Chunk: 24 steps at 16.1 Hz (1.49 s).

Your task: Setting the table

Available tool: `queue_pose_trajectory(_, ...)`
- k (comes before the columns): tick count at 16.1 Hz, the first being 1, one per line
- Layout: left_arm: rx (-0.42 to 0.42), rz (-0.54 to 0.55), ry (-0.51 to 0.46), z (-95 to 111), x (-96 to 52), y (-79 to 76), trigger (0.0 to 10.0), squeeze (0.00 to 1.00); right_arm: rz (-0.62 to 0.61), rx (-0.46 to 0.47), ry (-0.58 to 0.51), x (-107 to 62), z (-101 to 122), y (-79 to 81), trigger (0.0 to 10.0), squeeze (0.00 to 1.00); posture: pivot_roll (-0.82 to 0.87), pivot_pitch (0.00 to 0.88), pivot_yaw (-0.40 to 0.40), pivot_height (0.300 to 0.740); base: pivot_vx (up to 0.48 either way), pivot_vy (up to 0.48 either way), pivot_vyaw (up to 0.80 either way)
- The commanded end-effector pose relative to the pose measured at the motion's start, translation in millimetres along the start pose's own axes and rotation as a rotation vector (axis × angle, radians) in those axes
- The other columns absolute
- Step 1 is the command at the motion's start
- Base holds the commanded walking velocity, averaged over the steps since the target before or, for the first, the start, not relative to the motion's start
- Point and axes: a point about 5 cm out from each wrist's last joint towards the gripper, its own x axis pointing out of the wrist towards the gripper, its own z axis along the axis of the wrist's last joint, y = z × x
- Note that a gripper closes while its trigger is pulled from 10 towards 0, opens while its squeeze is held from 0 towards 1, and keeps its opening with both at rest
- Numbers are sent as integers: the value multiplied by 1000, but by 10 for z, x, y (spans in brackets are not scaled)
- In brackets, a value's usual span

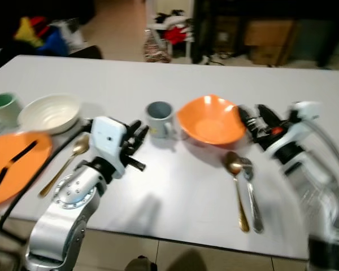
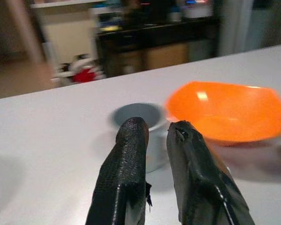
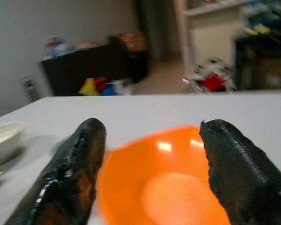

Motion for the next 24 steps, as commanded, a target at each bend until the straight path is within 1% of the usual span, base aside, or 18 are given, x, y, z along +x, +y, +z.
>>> queue_pose_trajectory(1, 24, 46, 0, 22, -38, 43, 10000, 0, -5, -43, -40, -33, 99, 84, 10000, 1000, 113, 0, 50, 740, 0, 0, 800)
queue_pose_trajectory(2, 32, 90, -6, 33, -70, 43, 10000, 0, -42, -53, -37, -146, 86, 228, 10000, 1000, 113, 0, 42, 740, 0, 0, 800)
queue_pose_trajectory(4, 13, 118, -24, 50, -73, -22, 10000, 0, -84, -71, 36, -278, -74, 360, 10000, 1000, 116, 0, 40, 740, 0, 0, 800)
queue_pose_trajectory(5, 4, 121, -19, 32, -65, -40, 10000, 0, -79, -94, 57, -296, -110, 402, 10000, 1000, 112, 0, 40, 740, 0, 0, 800)
queue_pose_trajectory(7, 8, 117, -17, 29, -61, -52, 10000, 0, -79, -98, 65, -300, -108, 429, 10000, 1000, 106, 0, 38, 740, 0, 0, 800)
queue_pose_trajectory(10, 13, 138, -22, 36, -64, -42, 10000, 0, -127, -87, 67, -311, -89, 415, 10000, 1000, 110, 0, 34, 740, 0, 0, 800)
queue_pose_trajectory(14, 12, 126, -25, 57, -32, -60, 10000, 0, -123, -75, 75, -315, -101, 471, 10000, 1000, 104, 0, 39, 740, 0, 0, 800)
queue_pose_trajectory(16, 15, 100, -26, 60, -1, -87, 10000, 0, -109, -69, 77, -301, -100, 503, 10000, 1000, 108, 0, 49, 740, 0, 0, 800)
queue_pose_trajectory(18, 15, 101, -31, 73, 13, -67, 10000, 0, -112, -60, 76, -291, -102, 514, 10000, 1000, 102, 0, 59, 740, 0, 0, 800)
queue_pose_trajectory(20, 7, 105, -25, 63, 30, -56, 10000, 0, -129, -56, 71, -299, -102, 522, 10000, 1000, 90, 0, 78, 740, 0, 0, 800)
queue_pose_trajectory(21, -17, 100, -31, 73, 44, -64, 10000, 0, -131, -67, 78, -309, -98, 525, 10000, 1000, 78, 0, 78, 740, 0, 0, 800)
queue_pose_trajectory(24, -23, 98, -26, 49, 64, -91, 10000, 0, -129, -78, 91, -292, -117, 510, 10000, 1000, 82, 0, 74, 740, 0, 90, 765)
